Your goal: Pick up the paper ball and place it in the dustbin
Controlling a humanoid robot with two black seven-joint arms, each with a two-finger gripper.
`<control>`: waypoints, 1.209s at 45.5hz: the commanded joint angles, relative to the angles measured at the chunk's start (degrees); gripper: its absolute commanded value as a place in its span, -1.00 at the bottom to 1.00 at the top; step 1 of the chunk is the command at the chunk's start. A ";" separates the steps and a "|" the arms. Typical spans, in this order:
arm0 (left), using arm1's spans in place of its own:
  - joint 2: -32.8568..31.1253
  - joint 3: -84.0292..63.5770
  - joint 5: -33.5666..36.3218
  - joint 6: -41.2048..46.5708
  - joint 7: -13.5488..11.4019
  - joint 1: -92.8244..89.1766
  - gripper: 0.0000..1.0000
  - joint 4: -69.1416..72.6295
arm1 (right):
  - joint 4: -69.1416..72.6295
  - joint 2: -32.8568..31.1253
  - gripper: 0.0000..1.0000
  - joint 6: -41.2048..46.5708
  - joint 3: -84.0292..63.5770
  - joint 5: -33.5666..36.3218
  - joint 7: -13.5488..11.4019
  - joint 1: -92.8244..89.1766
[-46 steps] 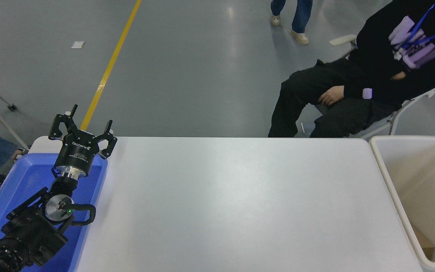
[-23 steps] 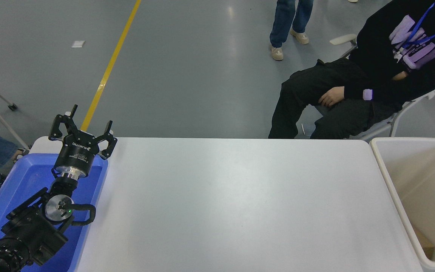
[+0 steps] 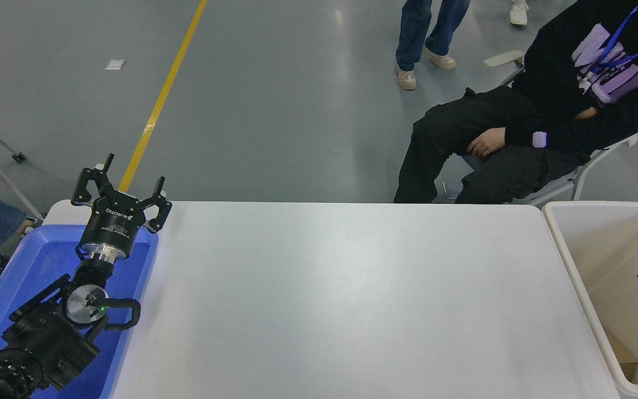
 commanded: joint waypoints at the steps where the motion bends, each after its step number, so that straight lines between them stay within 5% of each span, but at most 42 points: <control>1: -0.01 -0.09 0.00 -0.01 0.01 0.00 0.96 0.00 | -0.48 0.28 0.51 -4.75 0.16 0.03 0.09 0.01; 3: -0.01 0.00 0.08 -0.01 0.01 0.00 0.96 0.00 | -0.31 0.37 0.78 -7.74 0.16 0.03 0.09 0.01; 34: -0.01 0.00 0.08 0.08 0.01 0.00 0.96 0.00 | 1.01 0.28 0.80 -11.70 0.68 0.21 0.09 -0.08; 55: 0.08 0.00 0.08 -0.01 0.01 0.00 0.96 0.00 | 3.03 -1.30 0.88 -11.53 15.62 0.12 0.09 1.94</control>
